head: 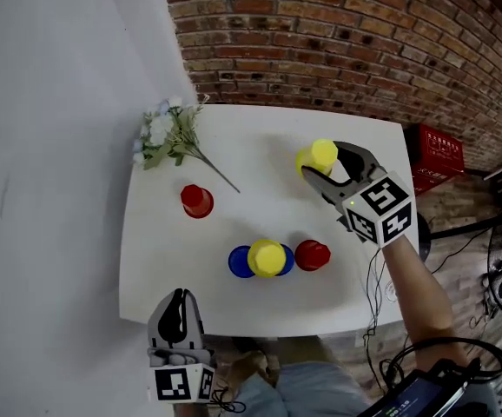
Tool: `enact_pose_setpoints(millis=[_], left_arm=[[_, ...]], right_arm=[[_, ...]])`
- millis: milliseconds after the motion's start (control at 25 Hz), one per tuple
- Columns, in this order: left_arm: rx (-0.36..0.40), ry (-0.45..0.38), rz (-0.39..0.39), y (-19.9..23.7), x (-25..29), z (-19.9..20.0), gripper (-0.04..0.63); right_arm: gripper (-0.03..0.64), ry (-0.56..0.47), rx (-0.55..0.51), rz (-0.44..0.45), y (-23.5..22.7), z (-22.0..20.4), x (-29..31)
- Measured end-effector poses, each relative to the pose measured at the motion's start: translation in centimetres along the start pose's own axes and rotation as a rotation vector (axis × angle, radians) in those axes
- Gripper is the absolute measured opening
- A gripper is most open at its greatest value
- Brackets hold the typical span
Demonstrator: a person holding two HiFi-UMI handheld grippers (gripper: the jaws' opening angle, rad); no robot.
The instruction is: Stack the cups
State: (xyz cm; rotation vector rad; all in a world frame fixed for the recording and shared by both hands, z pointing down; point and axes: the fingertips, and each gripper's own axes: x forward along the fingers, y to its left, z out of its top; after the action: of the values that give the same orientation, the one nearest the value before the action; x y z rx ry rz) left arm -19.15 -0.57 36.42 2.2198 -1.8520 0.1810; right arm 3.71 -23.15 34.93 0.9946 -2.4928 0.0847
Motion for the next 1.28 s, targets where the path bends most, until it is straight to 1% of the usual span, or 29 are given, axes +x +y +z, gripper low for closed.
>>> enact_pose_setpoints(millis=[120, 240, 440, 600, 920, 1280], left_arm=[[0.006, -0.028, -0.041, -0.6, -1.9, 0.6, 0.041], [0.007, -0.049, -0.071, -1.2, -4.2, 0.7, 0.041], [0.025, -0.060, -0.107, -1.7, -7.2, 0.1, 0.041], [0.061, -0.068, -0.110, -1.5, -8.7, -0.3, 0.041], [0.076, -0.056, -0.121, -1.2, -9.5, -1.0, 0.041], [0.084, -0.031, -0.108, -0.7, -9.3, -1.5, 0.041]], right_arm=[[0.259, -0.009, -0.019, 0.000, 2.9, 0.9, -3.6], [0.259, -0.005, -0.038, 0.019, 6.3, 0.6, -6.6], [0.259, -0.005, -0.018, 0.077, 11.4, -1.2, -10.0], [0.259, 0.009, -0.007, 0.100, 13.8, -3.1, -10.9], [0.261, 0.042, 0.003, 0.099, 14.9, -5.8, -10.1], [0.264, 0.025, 0.011, 0.103, 14.5, -7.1, -9.2]])
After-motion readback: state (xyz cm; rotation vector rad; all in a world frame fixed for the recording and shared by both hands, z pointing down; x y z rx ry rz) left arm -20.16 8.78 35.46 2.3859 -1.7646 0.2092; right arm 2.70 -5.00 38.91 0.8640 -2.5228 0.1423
